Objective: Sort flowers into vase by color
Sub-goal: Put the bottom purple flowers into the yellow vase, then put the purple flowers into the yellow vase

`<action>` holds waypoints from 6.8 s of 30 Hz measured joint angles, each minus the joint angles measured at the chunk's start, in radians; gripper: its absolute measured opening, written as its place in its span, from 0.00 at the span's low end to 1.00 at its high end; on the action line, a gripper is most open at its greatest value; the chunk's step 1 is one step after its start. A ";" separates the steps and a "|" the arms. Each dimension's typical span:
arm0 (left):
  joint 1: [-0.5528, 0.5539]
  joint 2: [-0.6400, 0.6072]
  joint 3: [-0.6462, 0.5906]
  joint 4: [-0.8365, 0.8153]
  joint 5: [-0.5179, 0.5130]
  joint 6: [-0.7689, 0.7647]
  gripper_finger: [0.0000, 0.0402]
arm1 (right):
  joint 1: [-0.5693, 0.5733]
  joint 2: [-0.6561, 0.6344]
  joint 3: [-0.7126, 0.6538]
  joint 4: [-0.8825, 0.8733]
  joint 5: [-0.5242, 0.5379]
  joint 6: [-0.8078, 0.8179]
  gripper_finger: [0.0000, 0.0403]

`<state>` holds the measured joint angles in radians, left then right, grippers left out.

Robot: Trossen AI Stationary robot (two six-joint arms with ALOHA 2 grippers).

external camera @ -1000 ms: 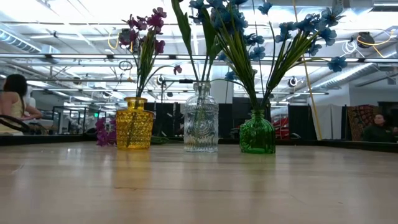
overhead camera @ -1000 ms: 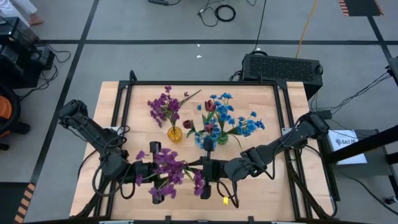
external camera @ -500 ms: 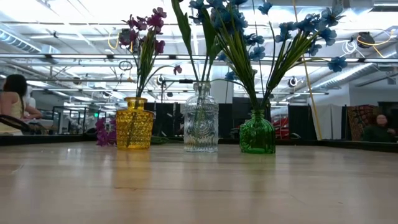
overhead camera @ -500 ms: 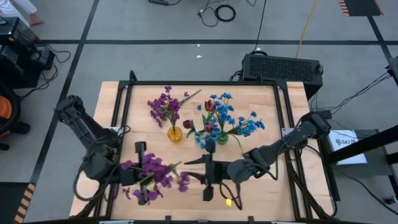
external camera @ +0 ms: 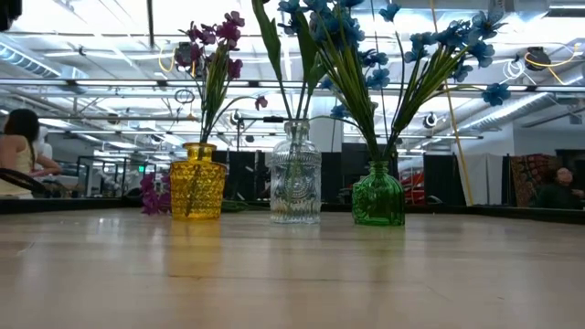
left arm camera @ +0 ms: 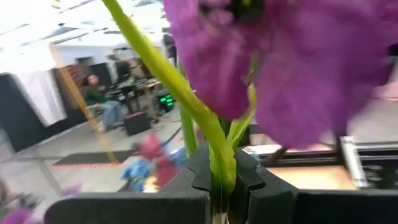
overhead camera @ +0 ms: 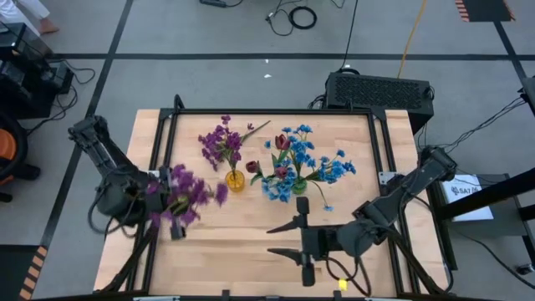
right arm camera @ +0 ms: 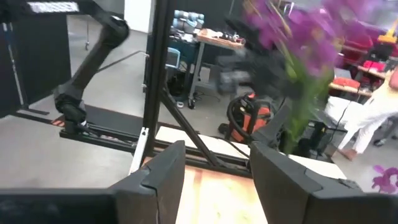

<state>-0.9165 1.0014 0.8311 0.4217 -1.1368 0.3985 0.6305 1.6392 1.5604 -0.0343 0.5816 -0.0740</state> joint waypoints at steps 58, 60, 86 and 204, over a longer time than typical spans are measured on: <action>0.524 0.087 -0.349 0.167 0.326 -0.210 0.13 | 0.033 -0.016 0.000 -0.024 0.077 -0.069 0.43; 0.524 0.089 -0.349 0.165 0.326 -0.210 0.20 | 0.033 -0.016 0.000 -0.024 0.077 -0.069 0.43; 0.365 -0.231 -0.278 -0.694 0.350 -0.620 0.65 | 0.051 -0.016 0.000 -0.025 0.077 -0.072 0.43; 1.514 0.077 -0.146 -1.009 0.980 -0.475 0.06 | 0.018 -0.016 0.000 -0.111 0.078 -0.073 0.43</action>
<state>0.5974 1.0789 0.6848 -0.5870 -0.1567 -0.0761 0.6483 1.6234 1.5600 -0.1452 0.6601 -0.1469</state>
